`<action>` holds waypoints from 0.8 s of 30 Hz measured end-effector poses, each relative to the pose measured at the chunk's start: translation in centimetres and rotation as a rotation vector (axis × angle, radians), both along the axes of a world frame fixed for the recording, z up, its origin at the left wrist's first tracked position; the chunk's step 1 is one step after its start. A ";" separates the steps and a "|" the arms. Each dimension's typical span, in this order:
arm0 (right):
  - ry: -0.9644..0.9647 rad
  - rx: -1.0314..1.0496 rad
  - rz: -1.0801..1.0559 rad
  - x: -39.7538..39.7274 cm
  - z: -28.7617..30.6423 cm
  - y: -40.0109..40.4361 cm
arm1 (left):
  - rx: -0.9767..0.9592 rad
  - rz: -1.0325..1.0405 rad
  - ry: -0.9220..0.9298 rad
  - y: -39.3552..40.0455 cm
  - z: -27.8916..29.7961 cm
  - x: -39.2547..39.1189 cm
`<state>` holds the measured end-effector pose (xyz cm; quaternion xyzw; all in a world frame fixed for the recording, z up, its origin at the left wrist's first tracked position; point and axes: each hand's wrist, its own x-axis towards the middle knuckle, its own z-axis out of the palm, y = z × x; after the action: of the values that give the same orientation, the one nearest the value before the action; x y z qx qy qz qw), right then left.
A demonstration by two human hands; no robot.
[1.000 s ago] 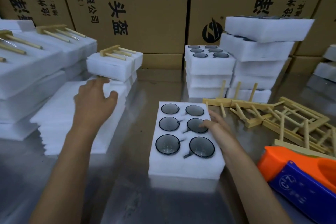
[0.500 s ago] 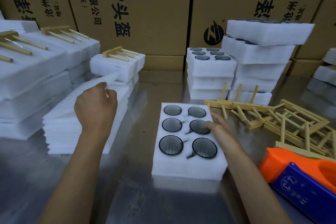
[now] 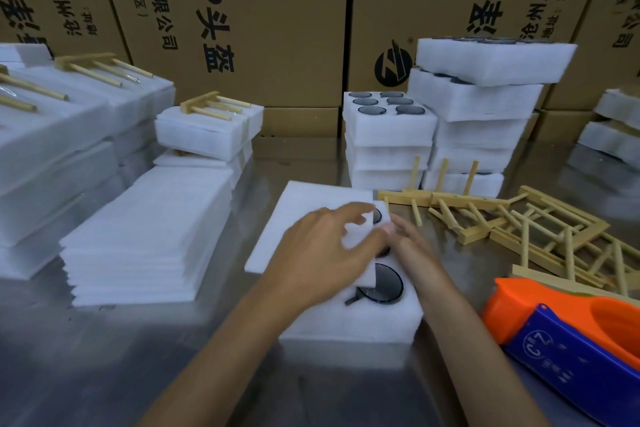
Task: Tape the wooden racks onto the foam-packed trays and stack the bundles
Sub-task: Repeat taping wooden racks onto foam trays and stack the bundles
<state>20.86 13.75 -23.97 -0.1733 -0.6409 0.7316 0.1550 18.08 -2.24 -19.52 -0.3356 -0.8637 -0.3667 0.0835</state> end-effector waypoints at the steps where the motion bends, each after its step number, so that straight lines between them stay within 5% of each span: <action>1: -0.009 -0.001 -0.002 -0.1 -0.1 0.0 | 0.078 0.029 -0.010 -0.5 0.3 -0.7; 5: -0.045 -0.005 -0.019 -0.3 0.0 0.1 | 0.214 0.191 -0.009 -3.7 0.4 -5.4; 9: -0.059 -0.014 -0.131 -0.2 0.1 0.1 | 0.285 0.257 -0.615 -5.6 -1.2 -8.2; 11: -0.006 0.075 -0.260 -0.2 -0.1 0.5 | 0.294 0.156 -0.755 -5.2 -2.3 -8.8; 17: -0.174 0.031 -0.398 -1.6 -0.4 2.3 | 0.333 -0.078 -0.793 -3.1 -4.3 -8.4; 24: -0.401 0.157 -0.431 -4.4 -0.4 3.5 | 0.369 -0.070 -0.775 -2.2 -4.2 -7.1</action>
<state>16.42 17.26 -24.35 -0.4339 -0.6617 0.5812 0.1900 10.95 -4.45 -23.67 -0.1818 -0.7392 -0.6165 -0.2012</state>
